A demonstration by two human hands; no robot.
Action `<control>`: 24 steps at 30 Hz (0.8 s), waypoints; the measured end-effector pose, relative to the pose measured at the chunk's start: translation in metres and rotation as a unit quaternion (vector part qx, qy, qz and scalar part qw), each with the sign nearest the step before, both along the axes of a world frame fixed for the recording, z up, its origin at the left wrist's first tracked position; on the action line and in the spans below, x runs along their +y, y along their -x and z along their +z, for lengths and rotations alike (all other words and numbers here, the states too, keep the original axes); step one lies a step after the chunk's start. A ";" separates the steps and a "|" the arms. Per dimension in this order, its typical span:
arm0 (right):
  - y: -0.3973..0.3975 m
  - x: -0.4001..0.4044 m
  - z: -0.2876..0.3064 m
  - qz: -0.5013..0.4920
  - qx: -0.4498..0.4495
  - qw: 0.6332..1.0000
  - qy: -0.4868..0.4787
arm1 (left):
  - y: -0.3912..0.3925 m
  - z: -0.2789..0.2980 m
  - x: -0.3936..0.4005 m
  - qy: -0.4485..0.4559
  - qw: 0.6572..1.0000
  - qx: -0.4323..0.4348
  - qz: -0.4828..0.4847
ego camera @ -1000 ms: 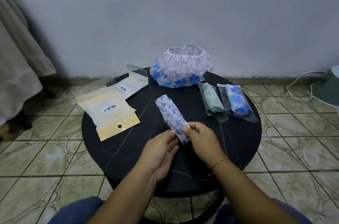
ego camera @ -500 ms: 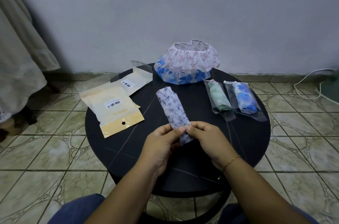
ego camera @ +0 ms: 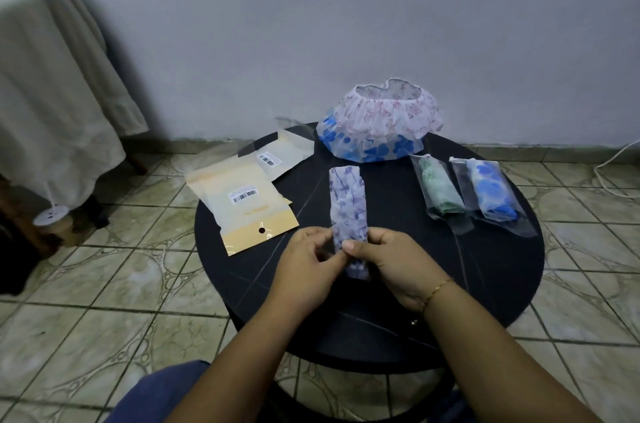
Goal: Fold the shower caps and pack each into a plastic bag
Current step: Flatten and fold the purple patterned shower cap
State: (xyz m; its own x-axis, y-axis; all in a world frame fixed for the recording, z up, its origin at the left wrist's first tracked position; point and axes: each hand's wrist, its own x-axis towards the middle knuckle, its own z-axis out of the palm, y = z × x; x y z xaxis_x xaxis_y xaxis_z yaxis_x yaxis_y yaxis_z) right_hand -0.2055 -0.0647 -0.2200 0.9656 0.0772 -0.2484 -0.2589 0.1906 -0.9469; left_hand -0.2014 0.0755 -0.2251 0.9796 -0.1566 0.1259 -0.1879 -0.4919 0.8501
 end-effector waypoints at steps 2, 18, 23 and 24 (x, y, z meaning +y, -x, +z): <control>-0.003 0.006 -0.001 -0.013 -0.004 1.000 0.007 | -0.001 -0.001 0.009 -0.062 0.998 -0.020 0.026; 0.000 0.008 -0.006 -0.078 -0.075 0.992 0.069 | 0.022 -0.027 0.014 -0.402 0.900 -0.148 0.080; 0.007 -0.005 -0.002 -0.100 -0.108 0.984 0.098 | 0.024 -0.024 0.009 -0.360 0.917 -0.165 0.054; 0.008 -0.008 -0.002 -0.108 -0.111 0.983 0.097 | 0.022 -0.020 0.008 -0.355 0.921 -0.155 0.049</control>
State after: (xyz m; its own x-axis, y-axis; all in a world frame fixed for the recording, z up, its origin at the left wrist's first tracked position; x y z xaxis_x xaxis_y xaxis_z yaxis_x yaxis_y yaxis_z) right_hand -0.2136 -0.0726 -0.2216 0.9863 -0.1640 -0.0200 -0.0155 0.0283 -0.9995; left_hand -0.2235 0.0839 -0.2450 0.9279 -0.2203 0.3008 -0.2925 -0.9304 0.2210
